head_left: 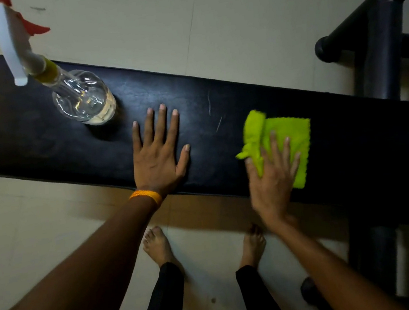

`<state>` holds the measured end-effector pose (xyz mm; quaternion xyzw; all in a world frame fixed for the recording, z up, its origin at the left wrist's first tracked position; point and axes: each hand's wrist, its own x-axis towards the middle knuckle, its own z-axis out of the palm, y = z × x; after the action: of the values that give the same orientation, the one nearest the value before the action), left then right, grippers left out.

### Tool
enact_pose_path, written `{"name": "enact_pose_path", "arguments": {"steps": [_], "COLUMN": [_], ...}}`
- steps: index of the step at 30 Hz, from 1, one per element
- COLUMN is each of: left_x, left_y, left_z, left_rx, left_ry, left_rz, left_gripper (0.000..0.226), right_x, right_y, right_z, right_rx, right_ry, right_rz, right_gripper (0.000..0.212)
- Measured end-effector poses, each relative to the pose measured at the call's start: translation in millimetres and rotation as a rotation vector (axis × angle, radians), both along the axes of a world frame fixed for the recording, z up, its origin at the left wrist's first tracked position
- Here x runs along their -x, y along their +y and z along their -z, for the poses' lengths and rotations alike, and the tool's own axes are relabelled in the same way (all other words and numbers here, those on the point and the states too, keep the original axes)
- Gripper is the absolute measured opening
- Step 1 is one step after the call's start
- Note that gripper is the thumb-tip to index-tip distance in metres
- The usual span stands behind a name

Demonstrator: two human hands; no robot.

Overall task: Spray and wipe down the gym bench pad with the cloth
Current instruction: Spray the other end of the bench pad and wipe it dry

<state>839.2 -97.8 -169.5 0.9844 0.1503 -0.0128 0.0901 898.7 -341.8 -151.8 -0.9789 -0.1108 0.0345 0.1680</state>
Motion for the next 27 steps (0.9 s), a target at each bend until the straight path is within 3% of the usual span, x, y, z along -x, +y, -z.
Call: {"name": "enact_pose_path", "arguments": {"steps": [3,6,9,12,14,17,21,24,27], "left_x": [1,20,49,70,74,73,73,75,75], "left_y": [2,11,26,37,41,50,64,65,64], "left_z": [-5,-9,-11,-12,-14,-15,-14,-12,-8], "left_rx": [0.04,0.066,0.05,0.062,0.071,0.094,0.1,0.104,0.112], "left_ry": [-0.025,-0.039,-0.04,-0.051,-0.057,-0.064,-0.059,-0.068,-0.071], "left_rz": [0.014,0.072,0.086,0.059,0.047,0.045,0.072,0.093,0.086], "left_gripper": [0.075,0.075,0.074,0.074,0.075,0.075,0.074,0.073,0.073], "right_x": [50,9,-56,-42,7,66,29,-21,-7], "right_y": [35,49,55,71,82,77,84,128,175], "right_z": [-4,-2,3,0,-4,-7,-5,-1,0], "right_rx": [-0.03,0.066,0.082,0.054,0.05,0.075,0.108,0.097,0.068], "right_ry": [0.042,0.009,-0.035,0.017,0.018,0.05,-0.021,-0.034,-0.042], "right_rz": [-0.267,-0.497,-0.313,-0.036,-0.094,-0.368,-0.582,-0.45,-0.218], "right_gripper": [0.055,0.059,0.059,0.059,0.058,0.059,0.06,0.058,0.057]}}
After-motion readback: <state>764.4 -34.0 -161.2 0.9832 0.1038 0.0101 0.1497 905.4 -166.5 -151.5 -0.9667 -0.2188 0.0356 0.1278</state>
